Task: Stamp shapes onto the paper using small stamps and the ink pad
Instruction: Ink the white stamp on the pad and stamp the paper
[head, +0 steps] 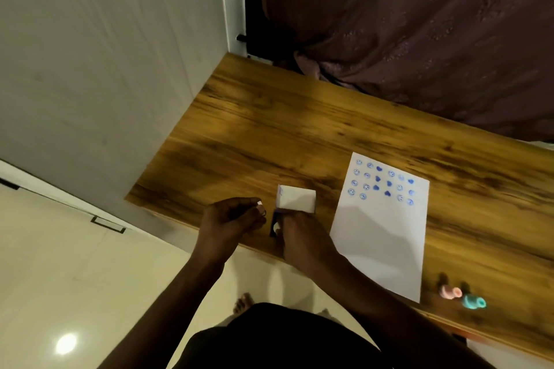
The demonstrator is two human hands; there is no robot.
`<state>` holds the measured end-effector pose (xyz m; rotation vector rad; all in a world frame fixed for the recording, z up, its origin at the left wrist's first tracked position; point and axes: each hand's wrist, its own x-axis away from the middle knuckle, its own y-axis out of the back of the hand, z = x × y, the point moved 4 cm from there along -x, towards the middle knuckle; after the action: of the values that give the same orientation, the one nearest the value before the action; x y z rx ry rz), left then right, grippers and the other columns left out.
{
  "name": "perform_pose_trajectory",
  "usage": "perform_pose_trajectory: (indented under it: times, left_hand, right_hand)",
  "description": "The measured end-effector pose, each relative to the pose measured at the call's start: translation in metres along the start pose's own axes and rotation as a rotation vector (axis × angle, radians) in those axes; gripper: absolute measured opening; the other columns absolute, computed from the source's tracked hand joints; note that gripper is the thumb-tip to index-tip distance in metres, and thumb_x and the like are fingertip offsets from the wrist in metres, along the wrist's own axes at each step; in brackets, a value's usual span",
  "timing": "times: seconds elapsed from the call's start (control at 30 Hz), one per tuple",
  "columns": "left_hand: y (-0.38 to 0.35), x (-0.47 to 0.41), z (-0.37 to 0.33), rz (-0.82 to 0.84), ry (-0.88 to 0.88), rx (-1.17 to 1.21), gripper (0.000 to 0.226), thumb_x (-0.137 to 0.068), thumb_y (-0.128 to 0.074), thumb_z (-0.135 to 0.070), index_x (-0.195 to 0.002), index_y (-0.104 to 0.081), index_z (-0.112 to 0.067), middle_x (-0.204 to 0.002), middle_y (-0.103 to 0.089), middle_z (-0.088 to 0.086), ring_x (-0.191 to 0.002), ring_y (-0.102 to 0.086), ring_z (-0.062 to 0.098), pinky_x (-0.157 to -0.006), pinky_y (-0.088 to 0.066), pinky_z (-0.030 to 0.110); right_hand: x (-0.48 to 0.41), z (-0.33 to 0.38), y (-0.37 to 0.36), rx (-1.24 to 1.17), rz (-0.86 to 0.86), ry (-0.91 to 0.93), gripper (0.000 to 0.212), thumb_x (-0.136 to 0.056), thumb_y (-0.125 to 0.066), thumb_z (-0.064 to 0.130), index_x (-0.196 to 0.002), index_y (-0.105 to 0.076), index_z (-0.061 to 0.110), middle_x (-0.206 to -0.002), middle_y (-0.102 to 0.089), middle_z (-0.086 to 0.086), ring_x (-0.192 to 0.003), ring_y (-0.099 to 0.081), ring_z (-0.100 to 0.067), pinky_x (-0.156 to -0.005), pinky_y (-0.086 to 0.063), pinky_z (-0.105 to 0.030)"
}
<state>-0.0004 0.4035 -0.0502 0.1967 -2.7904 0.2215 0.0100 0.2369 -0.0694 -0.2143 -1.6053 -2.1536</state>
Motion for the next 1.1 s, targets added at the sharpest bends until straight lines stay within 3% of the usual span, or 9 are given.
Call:
perform_pose_trajectory:
  times: [0.07, 0.23, 0.33, 0.43, 0.5, 0.63, 0.73, 0.97, 1.1]
  left_hand:
    - [-0.009, 0.002, -0.005, 0.022, -0.027, -0.008, 0.018, -0.087, -0.077, 0.001, -0.104, -0.078, 0.002, -0.097, -0.079, 0.026, -0.098, -0.074, 0.048, -0.094, -0.06, 0.058]
    - [-0.024, 0.006, -0.012, 0.048, -0.063, -0.011, 0.015, -0.089, -0.076, -0.004, -0.103, -0.08, -0.003, -0.095, -0.082, 0.019, -0.096, -0.078, 0.039, -0.088, -0.062, 0.047]
    - [-0.036, 0.01, -0.011, 0.111, -0.073, -0.033, 0.015, -0.091, -0.075, -0.008, -0.105, -0.082, -0.008, -0.1, -0.083, 0.014, -0.098, -0.079, 0.035, -0.087, -0.063, 0.041]
    - [-0.05, 0.011, -0.005, 0.136, -0.035, -0.026, 0.02, -0.09, -0.076, -0.009, -0.11, -0.08, -0.007, -0.106, -0.081, 0.016, -0.101, -0.078, 0.035, -0.092, -0.061, 0.047]
    - [-0.06, 0.012, -0.001, 0.134, -0.004, -0.008, 0.023, -0.089, -0.076, -0.007, -0.112, -0.078, -0.005, -0.107, -0.081, 0.017, -0.101, -0.078, 0.034, -0.093, -0.06, 0.048]
    - [-0.082, 0.012, 0.004, 0.158, 0.029, -0.046, 0.018, -0.089, -0.076, -0.008, -0.107, -0.08, -0.008, -0.102, -0.082, 0.011, -0.098, -0.079, 0.029, -0.086, -0.064, 0.04]
    - [-0.098, 0.012, 0.007, 0.171, 0.034, -0.061, 0.015, -0.09, -0.077, -0.01, -0.104, -0.082, -0.011, -0.099, -0.083, 0.01, -0.094, -0.08, 0.028, -0.076, -0.065, 0.03]
    - [-0.119, 0.013, 0.01, 0.175, 0.05, -0.111, 0.012, -0.088, -0.079, -0.017, -0.093, -0.084, -0.026, -0.092, -0.083, 0.007, -0.087, -0.081, 0.03, -0.079, -0.067, 0.045]
    - [-0.122, 0.013, 0.012, 0.165, 0.046, -0.127, 0.01, -0.088, -0.079, -0.019, -0.094, -0.084, -0.026, -0.092, -0.083, 0.007, -0.087, -0.081, 0.028, -0.082, -0.066, 0.048]
  right_hand:
    - [0.003, -0.004, 0.005, -0.055, -0.05, -0.015, 0.033, -0.094, -0.067, 0.022, -0.125, -0.063, 0.011, -0.128, -0.067, -0.013, -0.12, -0.064, -0.033, -0.107, -0.05, -0.045]
    - [0.012, -0.014, 0.022, -0.239, -0.178, -0.017, 0.043, -0.09, -0.074, 0.027, -0.129, -0.063, 0.016, -0.13, -0.069, -0.007, -0.119, -0.066, -0.027, -0.104, -0.052, -0.036]
    - [0.016, -0.037, 0.043, -0.354, -0.235, -0.012, 0.029, -0.09, -0.072, 0.03, -0.117, -0.071, 0.019, -0.119, -0.075, -0.003, -0.109, -0.07, -0.02, -0.088, -0.054, -0.02]
    - [0.023, -0.076, 0.067, -0.479, -0.296, -0.071, 0.016, -0.088, -0.075, 0.031, -0.102, -0.078, 0.023, -0.099, -0.079, 0.005, -0.088, -0.071, -0.004, -0.071, -0.045, -0.007]
    - [0.029, -0.104, 0.081, -0.502, -0.338, -0.111, 0.014, -0.088, -0.077, 0.033, -0.096, -0.079, 0.023, -0.094, -0.079, 0.007, -0.082, -0.067, 0.001, -0.072, -0.044, -0.01]
    - [0.035, -0.161, 0.094, -0.412, -0.414, -0.252, 0.024, -0.09, -0.076, 0.033, -0.106, -0.077, 0.016, -0.109, -0.078, -0.001, -0.1, -0.071, -0.016, -0.085, -0.044, -0.02]
    - [0.034, -0.194, 0.096, -0.309, -0.405, -0.33, 0.03, -0.094, -0.07, 0.034, -0.114, -0.074, 0.012, -0.116, -0.076, -0.005, -0.103, -0.071, -0.021, -0.086, -0.048, -0.024]
    - [0.018, -0.214, 0.093, -0.132, -0.34, -0.3, 0.026, -0.099, -0.062, 0.028, -0.115, -0.07, 0.01, -0.115, -0.074, -0.01, -0.103, -0.07, -0.025, -0.09, -0.053, -0.03]
    - [0.007, -0.211, 0.092, -0.085, -0.279, -0.271, 0.026, -0.099, -0.062, 0.03, -0.117, -0.068, 0.012, -0.117, -0.073, -0.009, -0.104, -0.069, -0.025, -0.094, -0.056, -0.035]
